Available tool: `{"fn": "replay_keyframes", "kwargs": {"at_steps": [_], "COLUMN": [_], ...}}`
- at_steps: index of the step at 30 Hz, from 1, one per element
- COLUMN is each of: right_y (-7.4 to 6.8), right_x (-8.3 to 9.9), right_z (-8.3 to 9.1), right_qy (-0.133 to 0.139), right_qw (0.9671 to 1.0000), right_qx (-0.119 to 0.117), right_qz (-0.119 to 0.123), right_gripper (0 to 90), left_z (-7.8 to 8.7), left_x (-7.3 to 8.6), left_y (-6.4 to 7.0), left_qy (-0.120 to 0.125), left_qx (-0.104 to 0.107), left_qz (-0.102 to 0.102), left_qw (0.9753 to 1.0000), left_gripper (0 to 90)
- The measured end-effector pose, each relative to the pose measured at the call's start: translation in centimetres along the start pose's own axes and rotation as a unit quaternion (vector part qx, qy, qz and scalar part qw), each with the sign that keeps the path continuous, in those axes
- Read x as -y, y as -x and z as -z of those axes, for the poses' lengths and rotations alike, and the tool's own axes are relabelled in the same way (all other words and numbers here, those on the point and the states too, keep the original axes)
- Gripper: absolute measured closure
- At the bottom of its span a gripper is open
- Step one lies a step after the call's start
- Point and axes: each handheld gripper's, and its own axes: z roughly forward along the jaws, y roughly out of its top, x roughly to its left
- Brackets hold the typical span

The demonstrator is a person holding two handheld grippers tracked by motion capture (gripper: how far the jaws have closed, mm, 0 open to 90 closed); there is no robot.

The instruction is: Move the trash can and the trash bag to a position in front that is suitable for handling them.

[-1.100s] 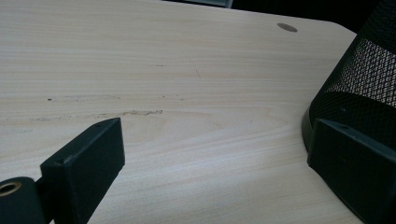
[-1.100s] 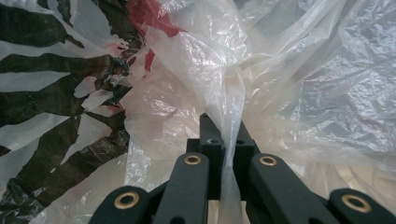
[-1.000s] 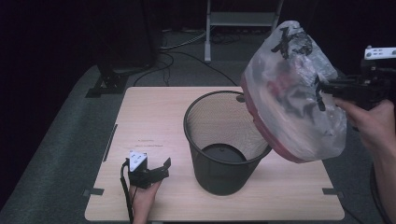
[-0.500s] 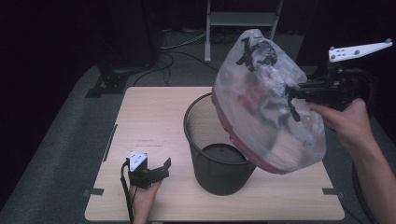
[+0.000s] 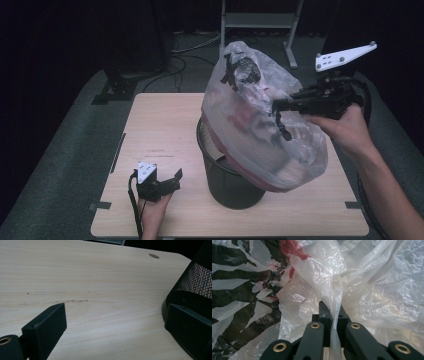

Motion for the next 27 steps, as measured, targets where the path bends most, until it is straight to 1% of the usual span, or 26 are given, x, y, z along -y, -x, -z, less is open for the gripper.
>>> {"fn": "replay_keyframes", "kwargs": {"at_steps": [1, 2, 3, 4, 7, 9, 14, 16, 27], "right_y": [0.0, -0.1, -0.1, -0.1, -0.2, -0.3, -0.3, -0.4, -0.7], "right_x": [0.0, -0.1, -0.1, -0.2, -0.3, -0.4, -0.5, -0.6, -0.6], "right_z": [0.0, -0.5, -0.5, -0.9, -1.3, -2.0, -2.6, -3.1, -4.1], "right_qy": [0.0, -0.005, -0.005, -0.009, -0.015, -0.02, -0.026, -0.033, -0.048], "right_qw": [1.0, 1.0, 1.0, 1.0, 0.9999, 0.9997, 0.9995, 0.9993, 0.9984], "right_qx": [0.0, -0.001, -0.001, -0.003, -0.006, -0.009, -0.016, -0.017, -0.023], "right_qz": [0.0, 0.002, 0.002, 0.003, 0.004, 0.005, 0.006, 0.009, 0.018], "right_gripper": [89.0, 89.0, 89.0, 89.1, 89.0, 89.1, 89.0, 89.0, 89.0], "left_z": [0.0, 0.0, 0.0, 0.0, 0.0, 0.0, 0.0, 0.0, 0.1], "left_x": [0.0, 0.0, 0.0, 0.0, 0.0, 0.0, 0.0, 0.0, -0.1], "left_y": [0.0, 0.0, -0.1, -0.1, 0.0, 0.0, -0.1, -0.1, -0.2], "left_qy": [0.0, 0.001, 0.001, 0.0, -0.001, 0.0, -0.001, -0.001, 0.001], "left_qx": [0.0, 0.0, 0.0, 0.001, 0.0, 0.001, 0.001, 0.001, 0.0], "left_qz": [0.0, 0.0, 0.0, 0.0, -0.001, 0.001, 0.0, -0.001, 0.002], "left_qw": [1.0, 1.0, 1.0, 1.0, 1.0, 1.0, 1.0, 1.0, 1.0], "left_gripper": [3.0, 3.0, 3.0, 3.0, 3.0, 3.0, 3.0, 3.0, 3.0]}}
